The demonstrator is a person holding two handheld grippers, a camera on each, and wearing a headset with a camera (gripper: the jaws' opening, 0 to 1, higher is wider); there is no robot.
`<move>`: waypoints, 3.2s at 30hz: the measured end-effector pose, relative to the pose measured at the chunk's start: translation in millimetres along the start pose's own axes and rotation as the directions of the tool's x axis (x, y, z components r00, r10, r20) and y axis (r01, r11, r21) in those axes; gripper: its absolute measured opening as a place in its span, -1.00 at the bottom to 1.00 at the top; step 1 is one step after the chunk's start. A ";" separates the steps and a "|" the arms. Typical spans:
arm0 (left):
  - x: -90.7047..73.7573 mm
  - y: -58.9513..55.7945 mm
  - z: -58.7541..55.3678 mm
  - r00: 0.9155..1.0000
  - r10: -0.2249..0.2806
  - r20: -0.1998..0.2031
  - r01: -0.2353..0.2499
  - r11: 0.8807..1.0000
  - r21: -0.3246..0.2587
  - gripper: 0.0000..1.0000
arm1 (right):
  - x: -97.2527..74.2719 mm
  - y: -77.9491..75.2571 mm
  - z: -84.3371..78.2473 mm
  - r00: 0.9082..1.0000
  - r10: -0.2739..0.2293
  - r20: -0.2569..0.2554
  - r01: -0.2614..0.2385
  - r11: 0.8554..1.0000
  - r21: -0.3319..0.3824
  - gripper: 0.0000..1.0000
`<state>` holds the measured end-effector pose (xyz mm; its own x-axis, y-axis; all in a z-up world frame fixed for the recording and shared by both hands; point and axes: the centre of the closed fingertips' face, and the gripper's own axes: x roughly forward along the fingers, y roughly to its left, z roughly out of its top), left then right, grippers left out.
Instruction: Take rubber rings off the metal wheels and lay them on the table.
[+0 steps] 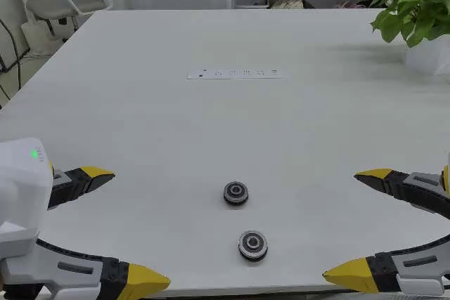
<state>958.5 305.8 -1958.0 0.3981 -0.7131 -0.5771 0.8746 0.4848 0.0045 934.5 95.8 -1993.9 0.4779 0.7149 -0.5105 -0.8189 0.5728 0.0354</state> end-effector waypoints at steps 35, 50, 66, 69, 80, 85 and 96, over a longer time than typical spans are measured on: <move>1.4 10.7 -18.2 0.997 -0.073 -0.015 0.073 0.997 0.022 0.98 | 5.6 3.2 -2.8 0.996 -0.085 -0.013 0.085 0.996 0.028 0.98; 14.8 12.6 -12.7 0.991 -0.136 -0.004 0.136 0.988 0.069 0.97 | 11.4 4.8 3.4 0.995 -0.103 0.004 0.103 0.994 0.029 0.92; 26.5 3.8 -3.6 0.983 -0.182 0.002 0.180 0.975 0.133 0.89 | 20.4 7.9 7.0 0.995 -0.096 0.015 0.096 0.995 -0.006 0.74; 28.3 -0.1 -1.5 0.982 -0.190 0.006 0.187 0.972 0.142 0.85 | 23.7 12.2 8.7 0.996 -0.085 0.020 0.086 0.996 -0.012 0.72; 36.7 -8.4 0.5 0.974 -0.228 -0.003 0.226 0.960 0.165 0.68 | 31.9 13.3 5.4 0.998 -0.067 0.021 0.068 0.997 -0.041 0.57; 41.8 -10.7 0.3 0.970 -0.241 -0.017 0.240 0.954 0.178 0.63 | 36.1 14.6 3.7 0.999 -0.048 0.021 0.049 0.997 -0.053 0.51; 55.5 -13.3 2.5 0.962 -0.270 -0.045 0.273 0.940 0.204 0.55 | 49.4 13.7 4.9 1.000 -0.008 0.014 0.009 0.997 -0.075 0.33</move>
<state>969.6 258.5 -1988.0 0.1345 -0.7942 -0.5926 0.9874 0.1575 0.0130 948.4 140.9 -2014.4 0.4890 0.7154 -0.4990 -0.8360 0.5476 -0.0342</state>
